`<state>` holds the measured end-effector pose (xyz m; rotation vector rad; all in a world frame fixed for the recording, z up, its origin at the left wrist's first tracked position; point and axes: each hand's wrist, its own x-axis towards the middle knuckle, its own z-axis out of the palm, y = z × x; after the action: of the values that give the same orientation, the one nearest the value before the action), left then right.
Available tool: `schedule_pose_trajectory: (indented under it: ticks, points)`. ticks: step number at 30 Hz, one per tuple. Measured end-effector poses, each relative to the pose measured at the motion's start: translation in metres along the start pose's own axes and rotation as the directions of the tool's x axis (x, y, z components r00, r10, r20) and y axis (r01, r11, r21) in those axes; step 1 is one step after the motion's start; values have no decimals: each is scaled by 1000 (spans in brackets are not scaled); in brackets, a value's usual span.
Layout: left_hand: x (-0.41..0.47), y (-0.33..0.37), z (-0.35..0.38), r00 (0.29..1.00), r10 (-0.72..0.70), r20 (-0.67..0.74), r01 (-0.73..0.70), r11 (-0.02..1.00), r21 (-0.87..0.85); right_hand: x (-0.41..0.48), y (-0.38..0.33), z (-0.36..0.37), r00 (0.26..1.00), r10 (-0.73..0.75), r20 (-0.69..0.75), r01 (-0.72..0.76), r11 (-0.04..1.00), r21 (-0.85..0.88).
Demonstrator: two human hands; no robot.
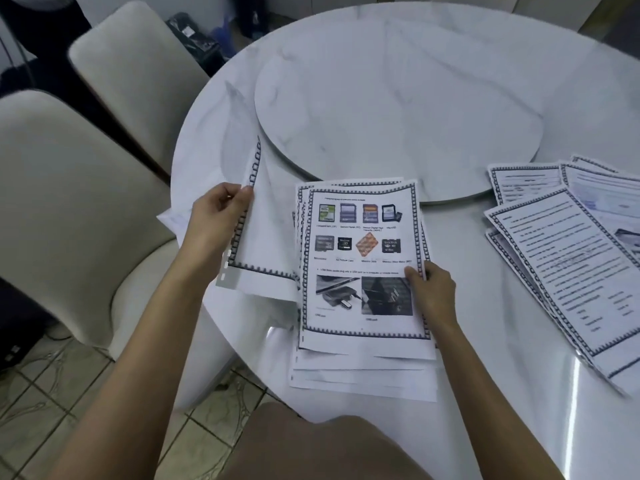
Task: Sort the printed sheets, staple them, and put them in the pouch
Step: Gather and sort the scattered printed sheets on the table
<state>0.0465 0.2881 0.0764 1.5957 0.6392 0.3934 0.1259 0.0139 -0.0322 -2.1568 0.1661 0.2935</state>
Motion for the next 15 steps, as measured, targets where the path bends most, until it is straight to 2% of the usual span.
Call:
schedule_pose_trajectory:
  ticks: [5,10,13,15]
  points:
    - [0,25,14,993,61,100,-51,994,-92,-5,3,-4,998,-66,-24,65,997,-38]
    - [-9,46,45,967,82,242,-26,974,-226,-4,5,-5,992,-92,-81,87,994,-68]
    - [-14,60,68,945,105,310,-18,962,-271,-2,4,-15,977,-142,-159,141,990,-14]
    - [-17,68,83,933,120,340,-14,955,-297,0,4,-23,978,-132,-161,143,988,57]
